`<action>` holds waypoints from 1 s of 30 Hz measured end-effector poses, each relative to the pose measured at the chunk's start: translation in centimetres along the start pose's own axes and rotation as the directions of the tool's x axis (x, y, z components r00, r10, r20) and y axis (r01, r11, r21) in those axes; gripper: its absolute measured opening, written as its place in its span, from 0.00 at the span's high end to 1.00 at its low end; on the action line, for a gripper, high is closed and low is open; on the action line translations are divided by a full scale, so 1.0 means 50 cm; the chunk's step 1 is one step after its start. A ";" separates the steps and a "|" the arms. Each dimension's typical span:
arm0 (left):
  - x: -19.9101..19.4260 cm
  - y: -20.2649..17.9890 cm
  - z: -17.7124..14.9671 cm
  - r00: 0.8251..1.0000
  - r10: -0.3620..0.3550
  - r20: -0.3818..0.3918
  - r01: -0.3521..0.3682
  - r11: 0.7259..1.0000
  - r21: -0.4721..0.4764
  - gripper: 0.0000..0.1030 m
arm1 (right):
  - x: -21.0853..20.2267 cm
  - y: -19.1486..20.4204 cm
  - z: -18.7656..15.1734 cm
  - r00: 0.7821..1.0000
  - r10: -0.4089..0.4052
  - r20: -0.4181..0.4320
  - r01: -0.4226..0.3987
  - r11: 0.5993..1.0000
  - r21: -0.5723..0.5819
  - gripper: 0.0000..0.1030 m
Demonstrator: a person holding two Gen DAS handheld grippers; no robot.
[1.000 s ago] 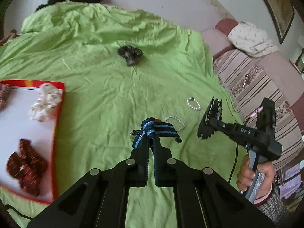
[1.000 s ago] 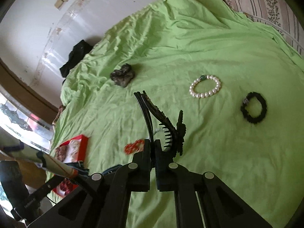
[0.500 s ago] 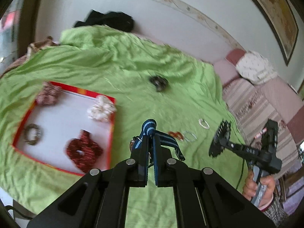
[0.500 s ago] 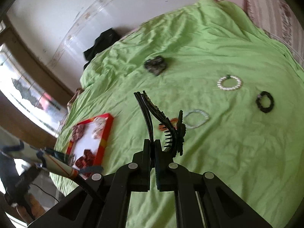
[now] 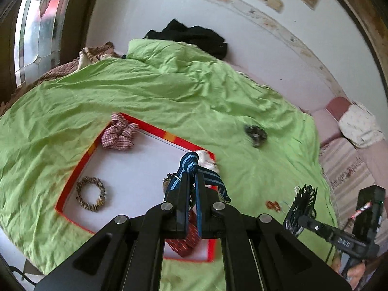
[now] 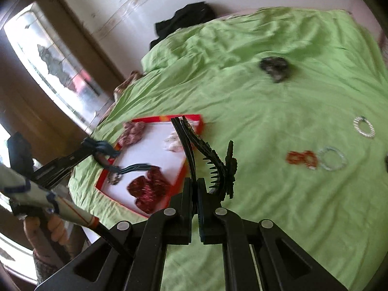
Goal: Organize jewelry
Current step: 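Carry the headband and claw clip into the red tray and open both tools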
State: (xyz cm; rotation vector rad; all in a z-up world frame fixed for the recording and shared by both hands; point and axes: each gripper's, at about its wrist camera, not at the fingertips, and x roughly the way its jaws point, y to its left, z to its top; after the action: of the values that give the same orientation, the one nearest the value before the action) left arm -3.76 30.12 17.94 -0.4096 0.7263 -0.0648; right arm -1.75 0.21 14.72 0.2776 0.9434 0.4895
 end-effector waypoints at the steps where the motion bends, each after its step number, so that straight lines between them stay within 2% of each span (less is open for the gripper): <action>1: 0.017 0.013 0.009 1.000 0.009 -0.002 -0.009 1.000 -0.006 0.96 | 0.016 0.012 0.006 1.000 0.009 -0.010 -0.009 1.000 -0.006 0.96; 9: 0.137 0.089 0.065 1.000 -0.002 -0.016 0.000 0.997 -0.079 0.96 | 0.174 0.096 0.063 0.990 0.083 -0.110 -0.086 0.996 -0.022 0.96; 16: 0.244 0.162 0.091 0.999 -0.032 -0.044 0.023 0.982 -0.186 0.96 | 0.302 0.131 0.120 0.979 0.120 -0.167 -0.121 0.993 0.002 0.96; 22: 0.288 0.193 0.090 0.996 -0.063 -0.069 0.047 0.975 -0.218 0.97 | 0.383 0.145 0.147 0.975 0.100 -0.201 -0.102 0.995 -0.004 0.96; 30: 0.315 0.193 0.082 0.991 -0.082 -0.108 0.057 0.974 -0.217 0.97 | 0.454 0.119 0.161 0.974 0.071 -0.217 -0.064 0.997 0.037 0.96</action>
State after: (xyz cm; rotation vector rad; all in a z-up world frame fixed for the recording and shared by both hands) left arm 9.95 37.29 7.00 -0.6416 0.8371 -0.0771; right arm 14.38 16.90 5.86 0.2878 1.1586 0.5771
